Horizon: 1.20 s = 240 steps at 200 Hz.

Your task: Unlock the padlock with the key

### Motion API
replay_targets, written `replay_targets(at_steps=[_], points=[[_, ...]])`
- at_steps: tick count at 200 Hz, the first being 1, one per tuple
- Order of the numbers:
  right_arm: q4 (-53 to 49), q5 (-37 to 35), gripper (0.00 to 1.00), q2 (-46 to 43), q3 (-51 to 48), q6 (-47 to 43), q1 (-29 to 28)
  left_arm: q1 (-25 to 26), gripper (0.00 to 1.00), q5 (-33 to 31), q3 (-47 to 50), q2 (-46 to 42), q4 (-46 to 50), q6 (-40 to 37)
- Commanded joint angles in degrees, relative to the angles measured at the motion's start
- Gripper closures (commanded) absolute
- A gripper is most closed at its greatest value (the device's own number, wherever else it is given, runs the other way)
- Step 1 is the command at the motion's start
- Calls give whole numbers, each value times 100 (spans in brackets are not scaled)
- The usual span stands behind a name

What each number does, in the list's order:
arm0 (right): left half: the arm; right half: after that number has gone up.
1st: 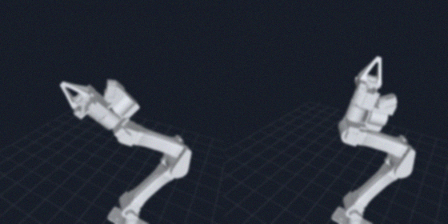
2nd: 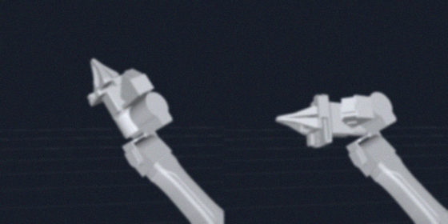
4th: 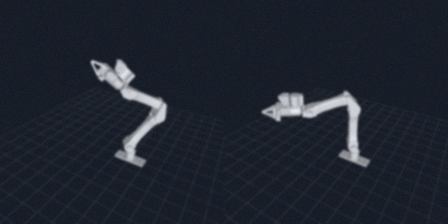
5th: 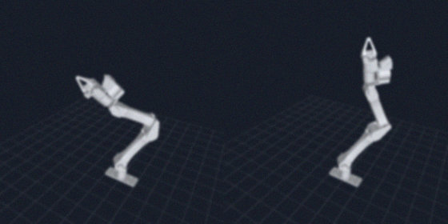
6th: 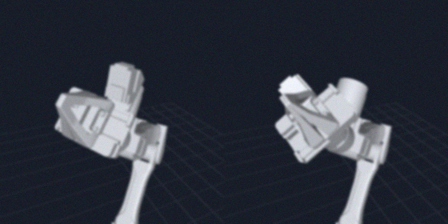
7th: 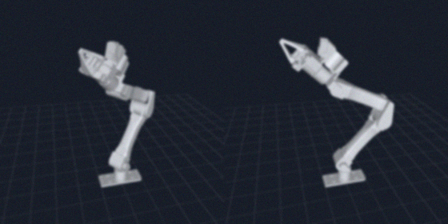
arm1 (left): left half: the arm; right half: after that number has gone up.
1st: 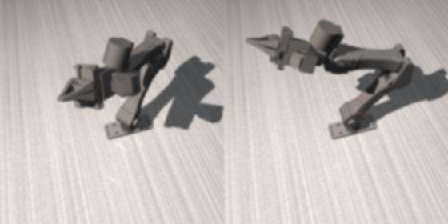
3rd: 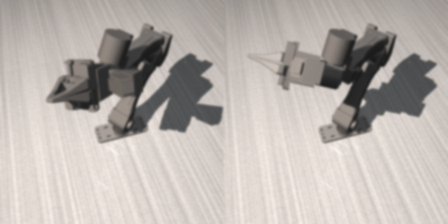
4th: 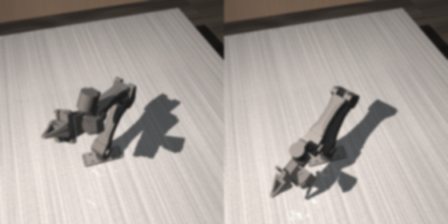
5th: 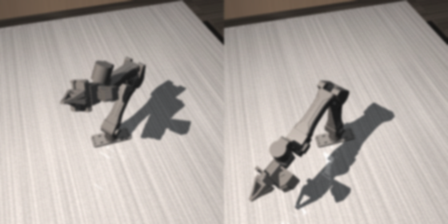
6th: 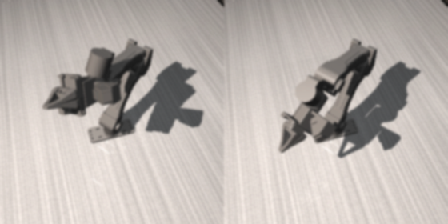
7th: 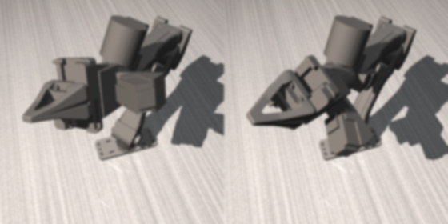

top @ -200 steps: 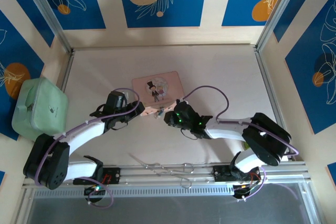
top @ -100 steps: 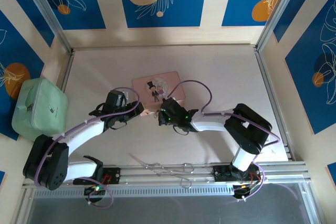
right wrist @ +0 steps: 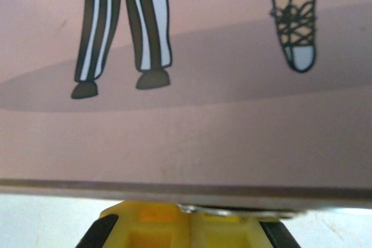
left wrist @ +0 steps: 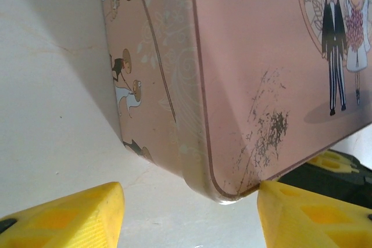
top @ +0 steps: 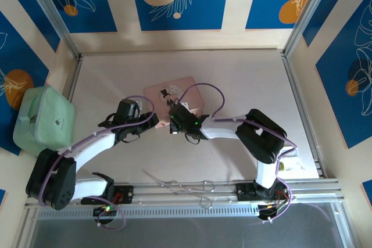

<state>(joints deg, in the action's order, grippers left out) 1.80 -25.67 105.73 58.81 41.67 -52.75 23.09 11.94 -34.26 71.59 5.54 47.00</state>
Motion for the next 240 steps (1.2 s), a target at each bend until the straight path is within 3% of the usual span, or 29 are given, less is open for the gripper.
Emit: replay_targets(at_steps=[1, 28, 50, 70, 97, 130, 160, 206, 228, 233, 240], points=[[-389, -220, 98, 291, 278, -168, 48, -59, 38, 71, -111, 76, 314, -195], [-379, -188, 96, 19, 222, -281, -69, -67, 38, 71, -149, 80, 388, -261], [-139, -169, 81, -633, -141, -673, -239, -86, 38, 71, -212, 137, 426, -345], [82, 18, 62, -1327, -617, -970, -162, -129, 38, 111, -270, 221, 413, -375], [116, 390, 51, -2224, -1155, -994, 575, -156, 38, 124, -342, 214, 408, -375], [-425, 718, 40, -2637, -897, -1103, 1672, -173, 38, 137, -481, 164, 551, -467], [-1126, 1910, 46, -1846, 86, -1166, 2577, -200, 38, 137, -502, 136, 589, -491], [-1357, 2508, 48, -1099, 694, -1215, 2837, -266, 34, 138, -725, 167, 647, -509], [-1476, 2689, 49, -834, 892, -1220, 2826, -306, 18, -8, -843, 188, 653, -465], [-1488, 2699, 50, -780, 922, -1229, 2815, -320, 4, -23, -854, 187, 601, -456], [-1526, 2687, 53, -716, 960, -1231, 2793, -335, 0, -42, -862, 181, 541, -439]])
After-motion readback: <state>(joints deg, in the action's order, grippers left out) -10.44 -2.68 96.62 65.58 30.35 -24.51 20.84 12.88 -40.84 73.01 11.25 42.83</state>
